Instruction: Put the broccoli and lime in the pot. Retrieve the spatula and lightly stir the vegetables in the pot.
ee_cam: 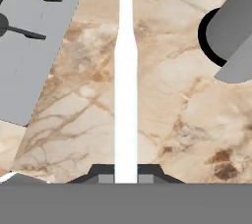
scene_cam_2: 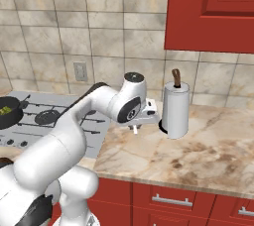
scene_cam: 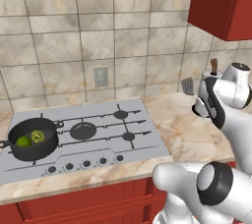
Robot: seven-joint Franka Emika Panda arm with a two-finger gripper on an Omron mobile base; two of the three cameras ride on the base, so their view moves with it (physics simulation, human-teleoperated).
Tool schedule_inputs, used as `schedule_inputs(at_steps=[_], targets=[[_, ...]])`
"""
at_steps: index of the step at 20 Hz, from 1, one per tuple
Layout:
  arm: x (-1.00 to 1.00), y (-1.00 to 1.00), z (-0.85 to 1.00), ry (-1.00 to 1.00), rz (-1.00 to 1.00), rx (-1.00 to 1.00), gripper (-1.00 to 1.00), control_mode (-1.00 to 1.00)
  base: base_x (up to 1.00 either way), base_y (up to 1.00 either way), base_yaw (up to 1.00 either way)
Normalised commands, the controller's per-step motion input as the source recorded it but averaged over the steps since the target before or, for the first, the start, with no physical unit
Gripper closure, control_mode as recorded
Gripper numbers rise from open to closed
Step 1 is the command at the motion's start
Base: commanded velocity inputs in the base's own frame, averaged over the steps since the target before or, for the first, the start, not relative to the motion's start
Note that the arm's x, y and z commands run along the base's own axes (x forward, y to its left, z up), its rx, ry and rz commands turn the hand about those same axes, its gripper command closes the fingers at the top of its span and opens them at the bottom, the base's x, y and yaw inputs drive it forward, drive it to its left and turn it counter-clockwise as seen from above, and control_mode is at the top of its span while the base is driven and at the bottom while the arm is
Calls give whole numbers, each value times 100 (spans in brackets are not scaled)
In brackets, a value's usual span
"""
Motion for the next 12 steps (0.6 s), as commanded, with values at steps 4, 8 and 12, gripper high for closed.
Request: schedule_inputs(at_steps=[4, 8, 12], targets=[[-40, 30, 77, -3, 2, 0, 100, -100, 0, 0, 0], [-43, 13, 46, -6, 0, 0, 100, -100, 0, 0, 0], [0, 0, 0, -1, 0, 0, 100, -100, 0, 0, 0]])
